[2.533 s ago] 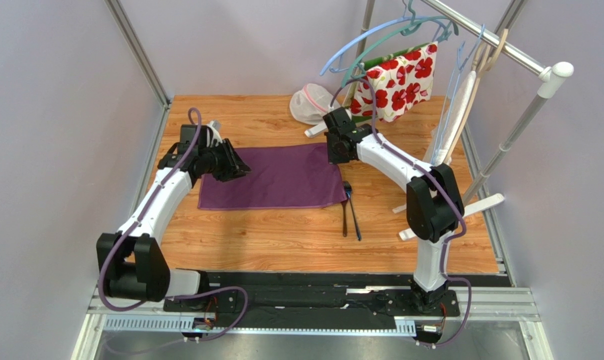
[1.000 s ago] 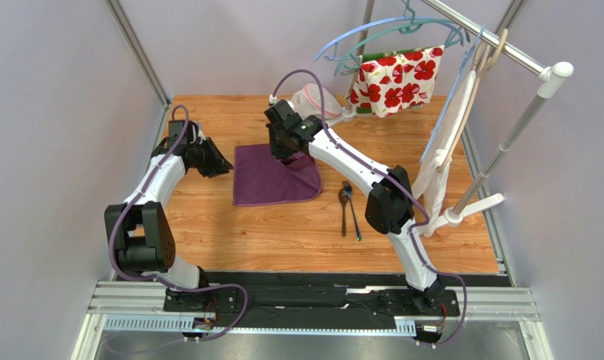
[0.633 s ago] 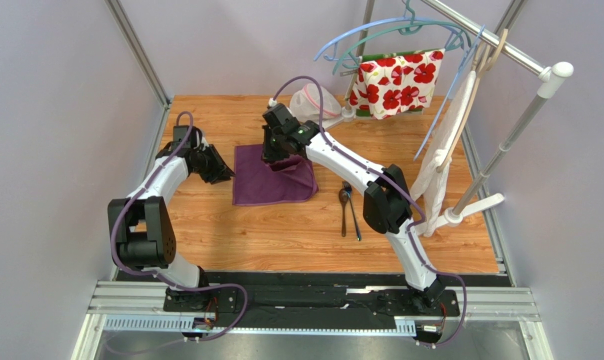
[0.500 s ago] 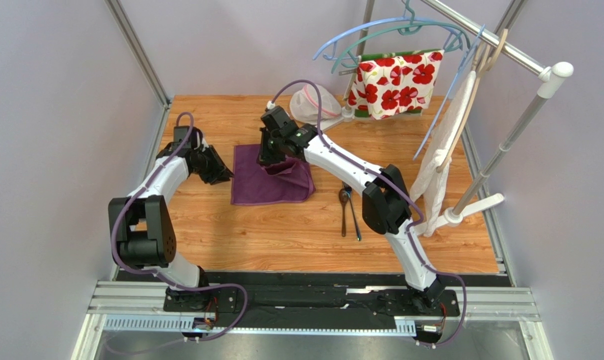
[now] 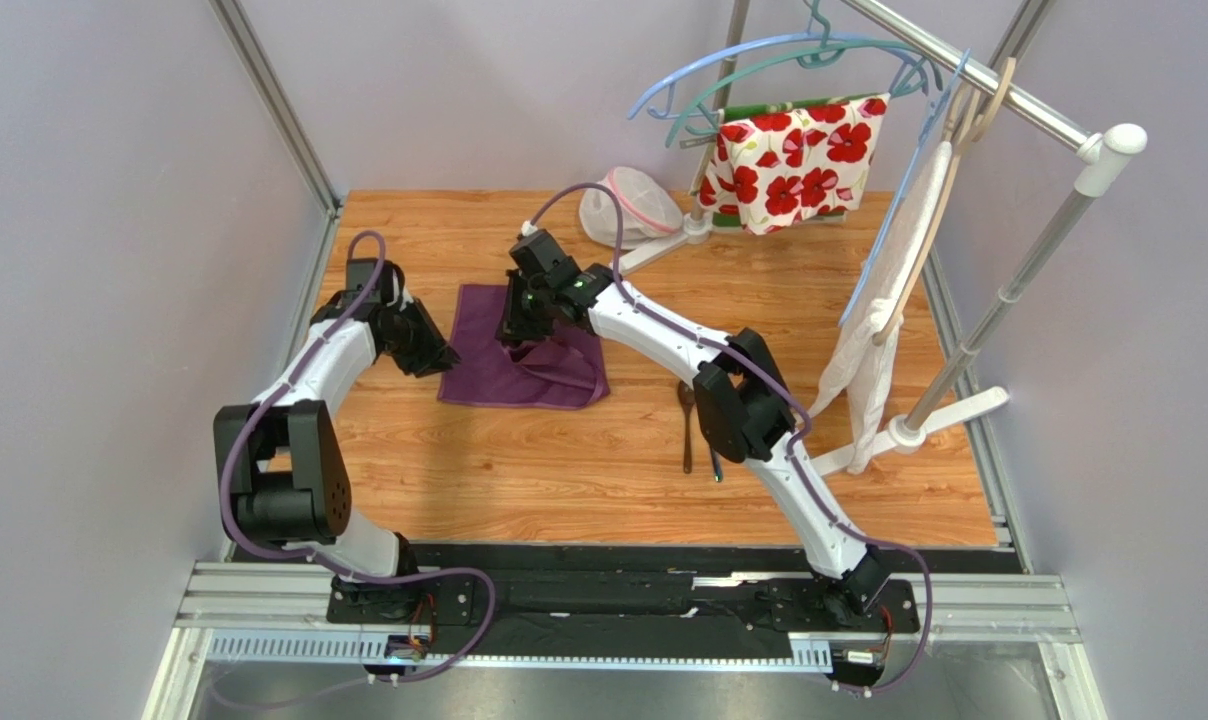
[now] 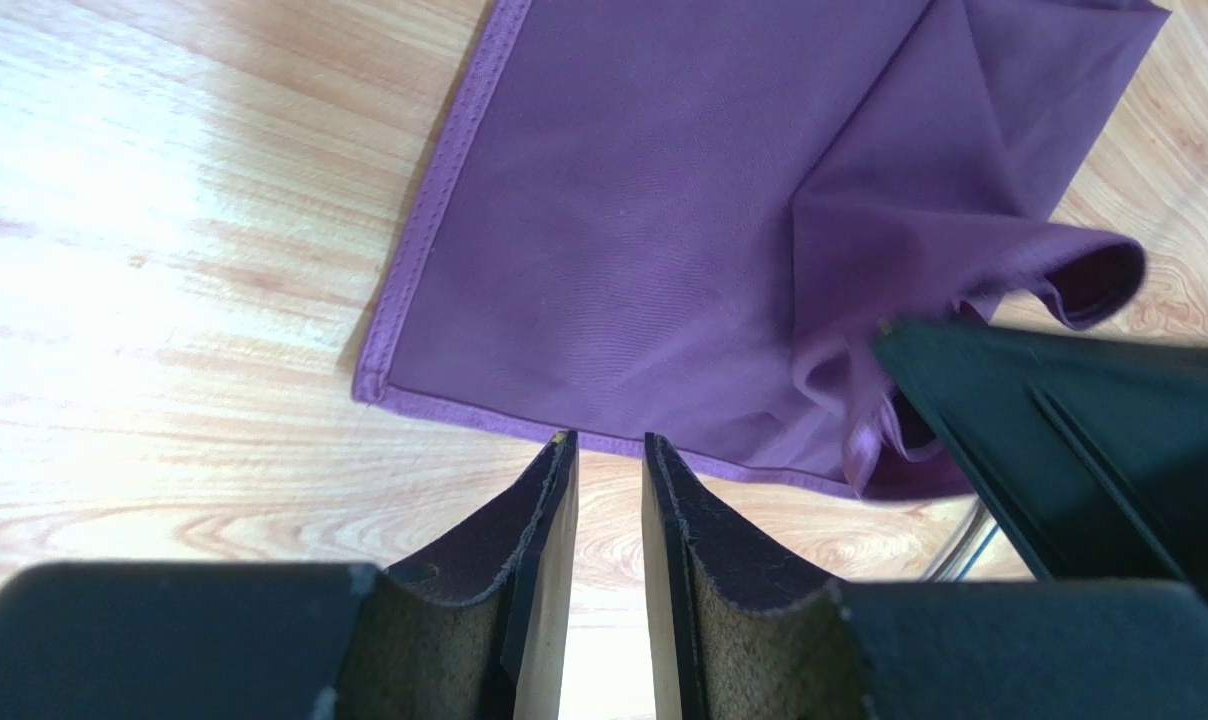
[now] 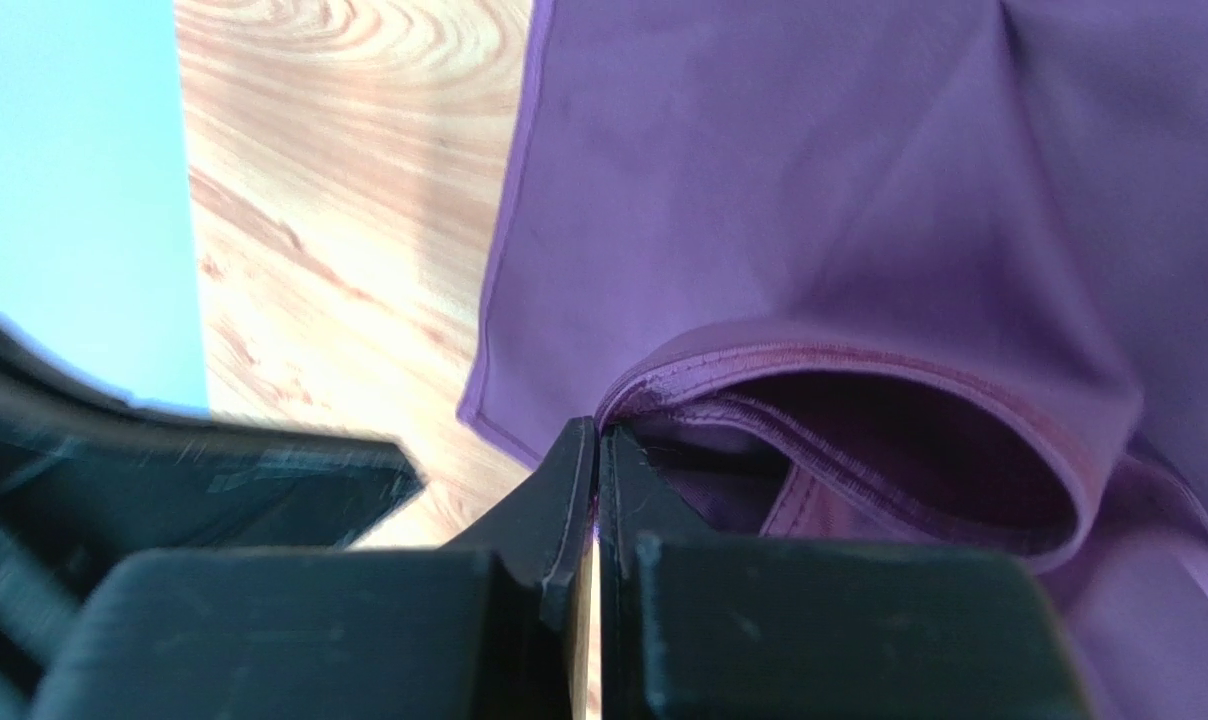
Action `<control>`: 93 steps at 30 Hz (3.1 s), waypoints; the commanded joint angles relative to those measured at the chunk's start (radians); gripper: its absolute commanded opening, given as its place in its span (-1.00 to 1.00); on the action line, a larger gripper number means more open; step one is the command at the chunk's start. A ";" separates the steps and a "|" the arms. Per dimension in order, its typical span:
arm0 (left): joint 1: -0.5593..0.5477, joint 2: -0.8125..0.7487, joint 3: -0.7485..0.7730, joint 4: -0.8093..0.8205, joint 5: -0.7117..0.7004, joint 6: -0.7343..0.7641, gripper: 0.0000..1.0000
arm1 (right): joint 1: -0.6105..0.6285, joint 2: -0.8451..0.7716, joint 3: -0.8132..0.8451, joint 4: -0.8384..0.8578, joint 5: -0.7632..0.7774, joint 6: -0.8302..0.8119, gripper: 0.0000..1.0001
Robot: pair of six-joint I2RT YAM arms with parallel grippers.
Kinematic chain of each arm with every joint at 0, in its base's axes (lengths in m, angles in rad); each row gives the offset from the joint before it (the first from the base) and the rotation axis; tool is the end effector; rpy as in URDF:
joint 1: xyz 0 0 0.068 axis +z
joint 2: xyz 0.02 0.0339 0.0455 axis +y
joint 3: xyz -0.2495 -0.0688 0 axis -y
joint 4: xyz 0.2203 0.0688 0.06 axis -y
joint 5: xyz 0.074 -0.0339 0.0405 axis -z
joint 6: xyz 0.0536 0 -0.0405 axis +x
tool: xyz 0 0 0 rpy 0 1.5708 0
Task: Fold the napkin into a case and place the utensils inside
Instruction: Fold the rectangle-folded napkin at the center of the board.
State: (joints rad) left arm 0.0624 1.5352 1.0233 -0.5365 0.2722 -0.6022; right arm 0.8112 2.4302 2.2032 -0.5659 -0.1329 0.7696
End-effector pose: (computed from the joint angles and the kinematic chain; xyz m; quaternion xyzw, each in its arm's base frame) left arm 0.2956 0.0040 0.1984 -0.2791 0.9162 -0.1946 0.2116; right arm 0.3573 0.3866 0.1947 -0.0444 0.9225 0.3121 0.2225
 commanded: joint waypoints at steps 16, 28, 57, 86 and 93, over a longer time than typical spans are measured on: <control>0.022 0.220 0.331 -0.102 0.041 0.061 -0.66 | -0.075 -0.457 -0.462 -0.111 0.001 -0.331 0.08; -0.032 0.543 0.639 -0.227 0.006 0.157 -0.81 | -0.058 -0.533 -0.833 0.164 -0.093 -0.263 -0.49; -0.088 -0.012 -0.117 -0.062 0.104 -0.113 -0.81 | -0.167 -0.281 -0.430 -0.006 0.159 -0.441 -0.71; -0.118 0.040 -0.083 0.095 0.216 -0.140 -0.72 | 0.128 -0.204 -0.401 0.009 0.036 -0.375 -1.00; -0.121 -0.009 -0.153 0.116 0.179 -0.165 -0.74 | 0.111 -0.131 -0.293 0.028 0.248 -0.403 -1.00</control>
State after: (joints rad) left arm -0.0528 1.5806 0.9028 -0.4522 0.4744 -0.7406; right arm 0.9386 2.2814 1.8225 -0.6056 -0.0544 0.3813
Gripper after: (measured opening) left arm 0.137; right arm 0.006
